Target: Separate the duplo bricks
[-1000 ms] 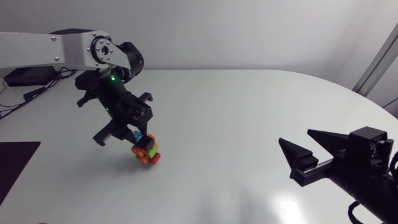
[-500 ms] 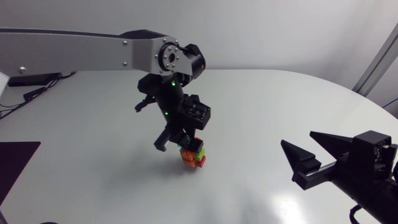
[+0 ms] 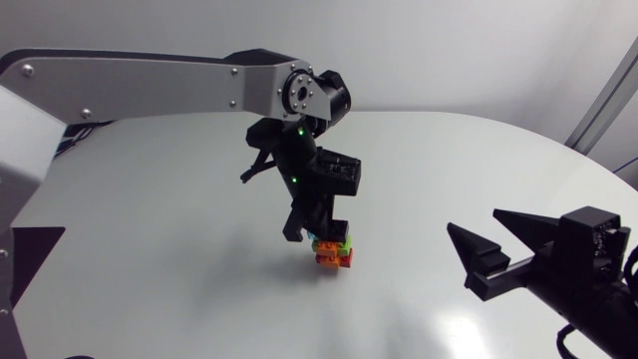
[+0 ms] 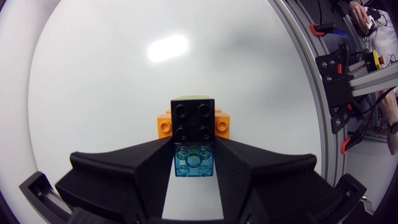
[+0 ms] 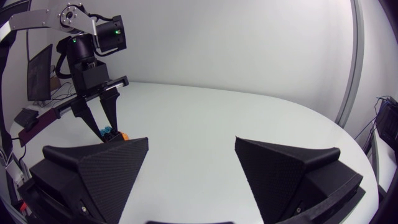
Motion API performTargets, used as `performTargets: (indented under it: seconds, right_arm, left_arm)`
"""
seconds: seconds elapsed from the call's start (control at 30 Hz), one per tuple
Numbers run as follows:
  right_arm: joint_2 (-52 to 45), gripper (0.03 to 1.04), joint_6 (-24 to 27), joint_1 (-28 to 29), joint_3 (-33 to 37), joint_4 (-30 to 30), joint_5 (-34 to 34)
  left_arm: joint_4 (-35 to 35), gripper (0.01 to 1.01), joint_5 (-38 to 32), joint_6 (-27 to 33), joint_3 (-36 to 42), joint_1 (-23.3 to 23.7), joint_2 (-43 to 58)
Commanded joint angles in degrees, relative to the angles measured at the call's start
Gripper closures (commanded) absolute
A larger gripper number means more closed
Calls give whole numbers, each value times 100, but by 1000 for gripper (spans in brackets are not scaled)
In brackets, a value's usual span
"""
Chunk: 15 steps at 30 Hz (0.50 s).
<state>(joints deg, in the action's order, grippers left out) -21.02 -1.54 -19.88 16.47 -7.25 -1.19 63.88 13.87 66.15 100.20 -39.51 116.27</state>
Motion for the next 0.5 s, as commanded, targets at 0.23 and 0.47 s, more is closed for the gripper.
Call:
performTargets:
  seconds: [0.23, 0.47]
  right_arm:
    - [-1467, 61, -303, 793, 550, 496, 1042]
    - [-3242, 61, -1112, 2023, 1587, 391, 2826]
  left_arm:
    - [81, 761, 1057, -674, 289, 347, -122]
    - [178, 761, 1892, -770, 157, 804, -377]
